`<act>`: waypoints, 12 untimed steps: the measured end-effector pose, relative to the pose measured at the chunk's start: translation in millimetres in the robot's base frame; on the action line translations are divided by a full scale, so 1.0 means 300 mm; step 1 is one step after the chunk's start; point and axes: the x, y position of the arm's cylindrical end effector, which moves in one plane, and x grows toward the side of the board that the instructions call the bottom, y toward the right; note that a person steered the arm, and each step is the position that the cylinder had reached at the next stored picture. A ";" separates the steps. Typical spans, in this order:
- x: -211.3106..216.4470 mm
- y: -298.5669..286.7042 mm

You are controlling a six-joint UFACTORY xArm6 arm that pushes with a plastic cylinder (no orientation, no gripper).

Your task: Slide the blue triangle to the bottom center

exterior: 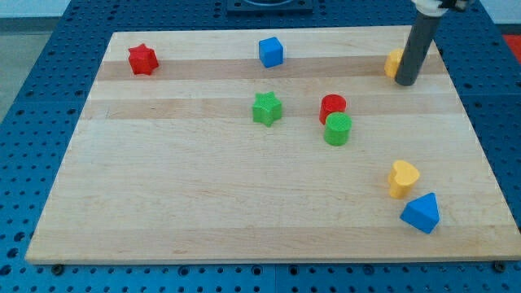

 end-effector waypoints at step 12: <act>0.895 0.012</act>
